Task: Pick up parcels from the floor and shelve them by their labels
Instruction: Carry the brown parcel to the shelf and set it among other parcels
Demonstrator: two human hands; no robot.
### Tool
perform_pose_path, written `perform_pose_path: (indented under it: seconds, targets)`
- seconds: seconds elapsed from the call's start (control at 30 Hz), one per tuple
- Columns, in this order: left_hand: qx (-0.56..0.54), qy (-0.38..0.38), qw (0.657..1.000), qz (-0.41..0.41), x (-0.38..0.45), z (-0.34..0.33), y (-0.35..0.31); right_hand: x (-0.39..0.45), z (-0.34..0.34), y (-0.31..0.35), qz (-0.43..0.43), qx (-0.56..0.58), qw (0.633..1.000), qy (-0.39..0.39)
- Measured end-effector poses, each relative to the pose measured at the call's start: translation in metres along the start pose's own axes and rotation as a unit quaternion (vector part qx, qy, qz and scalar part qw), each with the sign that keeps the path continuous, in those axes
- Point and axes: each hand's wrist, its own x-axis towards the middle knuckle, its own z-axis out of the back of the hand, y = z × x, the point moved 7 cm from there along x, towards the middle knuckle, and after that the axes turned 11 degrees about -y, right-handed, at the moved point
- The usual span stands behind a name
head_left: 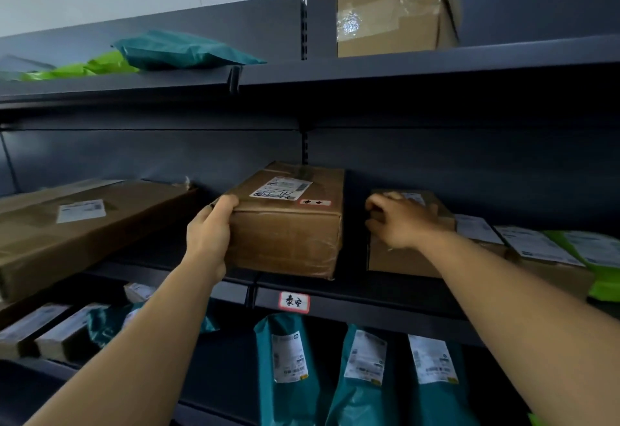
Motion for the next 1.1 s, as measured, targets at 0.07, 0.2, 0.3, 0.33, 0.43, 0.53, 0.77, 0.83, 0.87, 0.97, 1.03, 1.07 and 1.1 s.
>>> perform_pose_path:
  seconds: [0.07, 0.2, 0.3, 0.33, 0.43, 0.53, 0.77, 0.83, 0.87, 0.97, 1.03, 1.07, 1.1]
  targets:
    - [-0.004, 0.006, 1.0, 0.007, 0.002, -0.003, 0.002, 0.0, 0.0, 0.0, -0.001, -0.004, 1.0, -0.006]
    - [-0.012, 0.015, 1.0, 0.016, 0.006, -0.002, 0.003, -0.003, 0.001, -0.002, -0.023, 0.028, 0.999, -0.024]
    - [-0.012, 0.026, 0.999, 0.015, 0.005, -0.005, 0.007, -0.004, 0.001, -0.007, -0.061, 0.054, 0.996, -0.034]
    - [-0.01, 0.029, 0.999, 0.014, 0.004, -0.006, 0.01, -0.004, 0.002, -0.007, -0.075, 0.07, 0.994, -0.044]
    - [0.001, 0.021, 1.0, 0.009, 0.003, -0.007, 0.019, -0.005, 0.008, 0.002, -0.106, 0.135, 0.982, -0.084]
    - [0.041, 0.015, 0.999, 0.001, 0.005, -0.007, 0.026, -0.008, 0.01, 0.031, -0.084, 0.163, 0.981, -0.065]
    - [0.08, 0.051, 0.992, -0.08, 0.007, -0.01, 0.018, -0.012, 0.002, 0.06, -0.075, 0.108, 0.991, -0.021]
    - [0.112, 0.103, 0.982, -0.115, 0.001, -0.014, 0.015, -0.011, 0.003, 0.045, -0.122, 0.089, 0.988, -0.045]
    - [0.136, 0.128, 0.973, -0.133, -0.004, -0.017, 0.013, -0.011, 0.003, 0.037, -0.149, 0.075, 0.985, -0.048]
    - [0.192, 0.135, 0.956, -0.173, -0.013, -0.019, 0.011, -0.017, -0.003, 0.02, -0.196, 0.034, 0.98, -0.007]
    - [0.203, 0.111, 0.956, -0.183, -0.014, -0.017, 0.009, -0.021, -0.007, 0.018, -0.192, 0.02, 0.981, 0.01]
    - [0.208, 0.103, 0.955, -0.186, -0.015, -0.016, 0.008, -0.022, -0.009, 0.018, -0.184, 0.021, 0.983, 0.014]
    - [0.213, 0.094, 0.954, -0.187, -0.016, -0.015, 0.007, -0.023, -0.009, 0.019, -0.176, 0.027, 0.984, 0.017]
